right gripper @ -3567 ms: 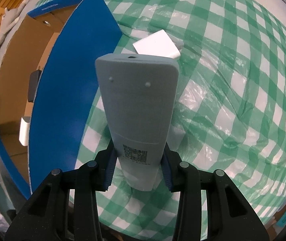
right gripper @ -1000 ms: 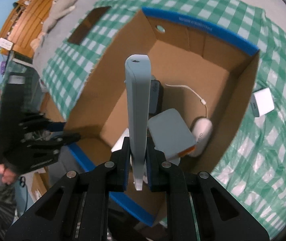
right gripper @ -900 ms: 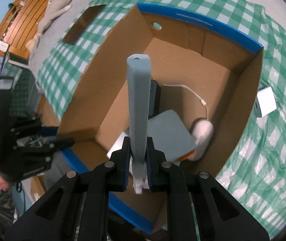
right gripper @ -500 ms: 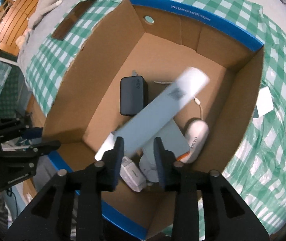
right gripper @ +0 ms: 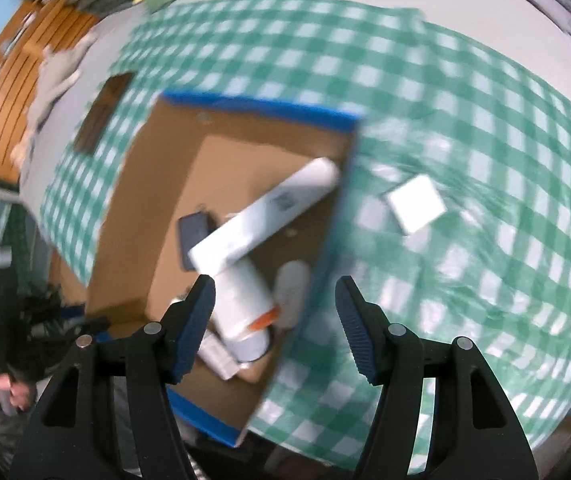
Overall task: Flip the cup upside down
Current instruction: 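Move the right gripper out of the box to the white plug charger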
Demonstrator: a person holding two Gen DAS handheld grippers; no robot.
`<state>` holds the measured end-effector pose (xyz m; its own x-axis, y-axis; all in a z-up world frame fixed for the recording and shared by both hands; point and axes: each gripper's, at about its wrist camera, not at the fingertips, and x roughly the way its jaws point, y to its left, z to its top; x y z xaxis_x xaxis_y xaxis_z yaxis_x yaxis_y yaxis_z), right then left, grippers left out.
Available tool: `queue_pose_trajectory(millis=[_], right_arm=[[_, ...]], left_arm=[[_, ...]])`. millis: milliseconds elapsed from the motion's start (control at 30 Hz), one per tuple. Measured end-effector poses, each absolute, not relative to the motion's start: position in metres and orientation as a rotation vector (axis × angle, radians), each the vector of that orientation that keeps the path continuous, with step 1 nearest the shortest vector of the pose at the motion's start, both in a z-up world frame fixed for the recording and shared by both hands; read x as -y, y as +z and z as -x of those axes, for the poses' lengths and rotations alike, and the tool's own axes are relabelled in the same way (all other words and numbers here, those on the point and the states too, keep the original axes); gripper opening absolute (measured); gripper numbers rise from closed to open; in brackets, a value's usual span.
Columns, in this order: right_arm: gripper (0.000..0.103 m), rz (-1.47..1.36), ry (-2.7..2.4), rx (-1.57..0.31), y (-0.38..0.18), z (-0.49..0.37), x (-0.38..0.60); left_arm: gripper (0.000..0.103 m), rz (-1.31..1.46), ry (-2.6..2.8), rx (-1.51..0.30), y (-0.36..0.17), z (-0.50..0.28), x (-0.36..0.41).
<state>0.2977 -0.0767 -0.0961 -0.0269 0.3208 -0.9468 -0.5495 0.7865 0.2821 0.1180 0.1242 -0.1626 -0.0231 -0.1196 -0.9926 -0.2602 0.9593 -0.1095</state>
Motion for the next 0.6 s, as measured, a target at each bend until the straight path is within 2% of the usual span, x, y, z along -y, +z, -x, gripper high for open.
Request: queue_pose_trajectory(millis=[233, 600], right_arm=[[0.062, 0.110, 0.498, -1.525, -0.129, -0.365, 0.111], [0.062, -0.050, 0.303, -1.636, -0.203, -0.416, 0.123]], left_arm=[[0.025, 0.311, 0.105, -1.590, -0.163, -0.117, -0.127], [0.025, 0.317, 0.088, -1.592, -0.162, -0.117, -0.128]])
